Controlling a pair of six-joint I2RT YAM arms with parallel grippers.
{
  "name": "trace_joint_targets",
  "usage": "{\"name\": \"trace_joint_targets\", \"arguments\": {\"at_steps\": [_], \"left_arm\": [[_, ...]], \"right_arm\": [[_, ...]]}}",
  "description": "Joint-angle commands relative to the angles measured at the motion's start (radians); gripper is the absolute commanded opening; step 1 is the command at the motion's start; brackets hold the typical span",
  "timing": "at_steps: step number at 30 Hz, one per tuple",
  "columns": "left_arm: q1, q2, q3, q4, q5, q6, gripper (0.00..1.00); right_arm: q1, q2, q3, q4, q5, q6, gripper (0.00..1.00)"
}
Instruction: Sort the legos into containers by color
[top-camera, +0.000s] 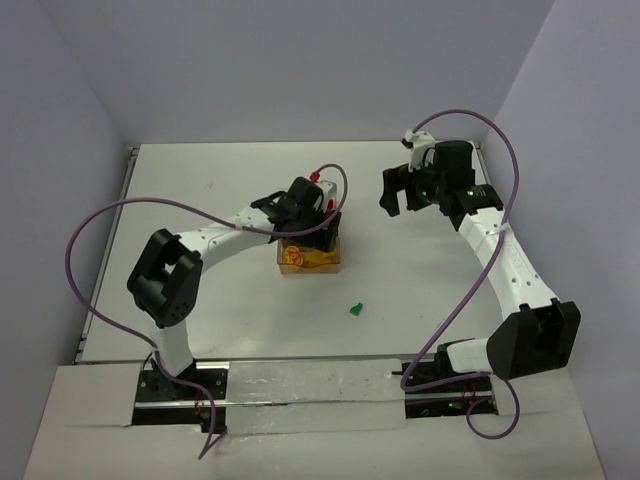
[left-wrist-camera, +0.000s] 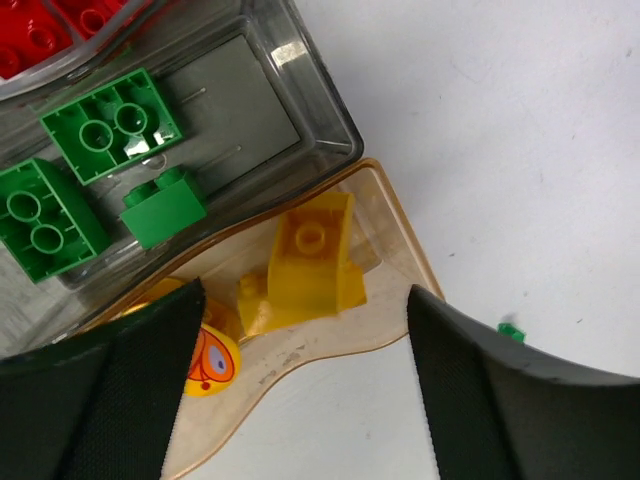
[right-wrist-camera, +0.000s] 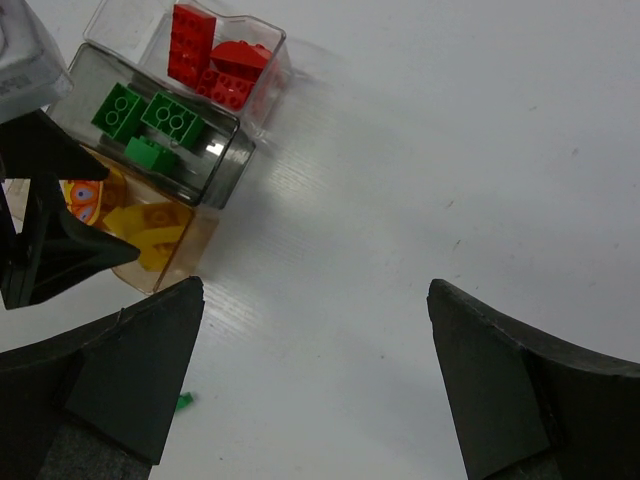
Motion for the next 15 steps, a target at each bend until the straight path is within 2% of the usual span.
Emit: {"name": "trace_joint_targets", "arguments": {"at_steps": [1,6,7,12,14,15], "left_arm": [[0.004,-0.09,0.027,0.015,-0.035,0.014,0.99],[0.055,-0.228,0.031,0.055,-0.027,0.051,0.99],[0.075,-0.257,0.033,0.055,-0.018,0.059,0.99],[0.262,-0.361,0.039,0.036,0.263,0.104,0.99],[0.37,-0.405,0.0,0.049,0.558,0.137,0.98],[0.396,-0.414,-0.013,0.053,0.606,0.147,0.98]], "right_arm": [[-0.006,-0.033,-0.015,0.019,-0.026,-0.035,1.0],[-0.006,-0.085,-0.072,-0.017,-0.114,-0.129,1.0],[-0.006,-0.093,-0.083,-0.037,-0.137,-0.19,1.0],[0.003,-0.1,-0.132,-0.254,-0.324,-0.475,0.92],[0.04,-0.089,-0.159,-0.35,-0.377,-0.656,0.87],[0.06,-0.081,-0.167,-0.384,-0.38,-0.696,0.85]]}}
